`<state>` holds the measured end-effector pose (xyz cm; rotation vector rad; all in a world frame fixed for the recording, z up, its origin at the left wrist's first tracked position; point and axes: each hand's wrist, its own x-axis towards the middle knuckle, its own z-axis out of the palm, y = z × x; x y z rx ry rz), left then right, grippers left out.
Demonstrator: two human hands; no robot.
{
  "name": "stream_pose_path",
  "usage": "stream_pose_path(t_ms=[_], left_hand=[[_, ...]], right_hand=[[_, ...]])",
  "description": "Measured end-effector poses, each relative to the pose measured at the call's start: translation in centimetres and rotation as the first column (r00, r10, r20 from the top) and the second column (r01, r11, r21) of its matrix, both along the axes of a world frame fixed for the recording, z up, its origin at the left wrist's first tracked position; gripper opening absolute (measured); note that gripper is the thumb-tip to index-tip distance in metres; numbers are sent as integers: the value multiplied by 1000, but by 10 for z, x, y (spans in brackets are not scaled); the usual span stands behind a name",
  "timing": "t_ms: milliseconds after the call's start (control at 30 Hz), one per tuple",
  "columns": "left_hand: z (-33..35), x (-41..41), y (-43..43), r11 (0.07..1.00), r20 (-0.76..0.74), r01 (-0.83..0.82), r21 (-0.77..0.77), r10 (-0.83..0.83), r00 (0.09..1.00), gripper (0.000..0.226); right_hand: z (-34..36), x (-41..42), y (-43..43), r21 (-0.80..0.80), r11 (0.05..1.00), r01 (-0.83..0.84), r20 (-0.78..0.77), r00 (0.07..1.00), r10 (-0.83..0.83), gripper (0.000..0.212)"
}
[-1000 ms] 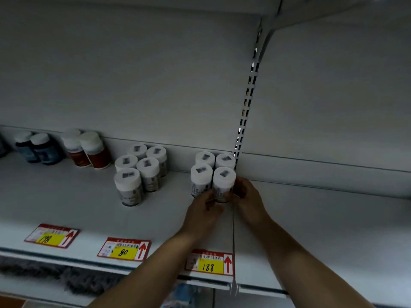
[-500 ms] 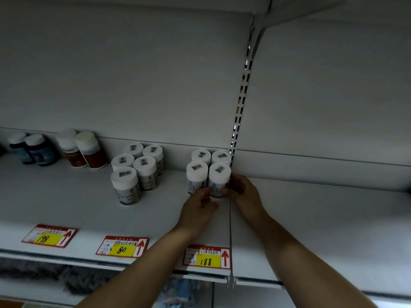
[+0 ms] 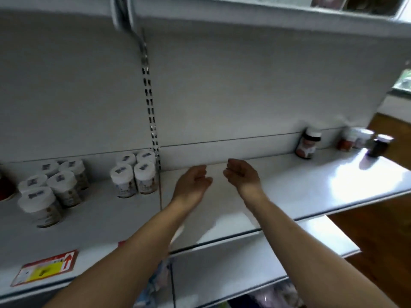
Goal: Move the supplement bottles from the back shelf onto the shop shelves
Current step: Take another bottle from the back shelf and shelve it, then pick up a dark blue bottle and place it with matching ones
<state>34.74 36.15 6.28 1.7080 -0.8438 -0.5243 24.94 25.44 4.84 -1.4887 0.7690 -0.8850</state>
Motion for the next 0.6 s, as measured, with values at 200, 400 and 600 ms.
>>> stream_pose_path(t_ms=[200, 400, 600], left_hand=[[-5, -143, -84, 982, -31, 163, -95, -166, 986, 37], [11, -300, -177, 954, -52, 253, -158, -264, 963, 38], [12, -380, -246, 949, -43, 293, -116, -299, 953, 37]], right_hand=[[5, -163, -57, 43, 991, 124, 89, 988, -128, 27], [12, -314, -133, 46, 984, 173, 107, 978, -177, 18], [18, -405, -204, 43, 972, 233, 99, 967, -236, 21]])
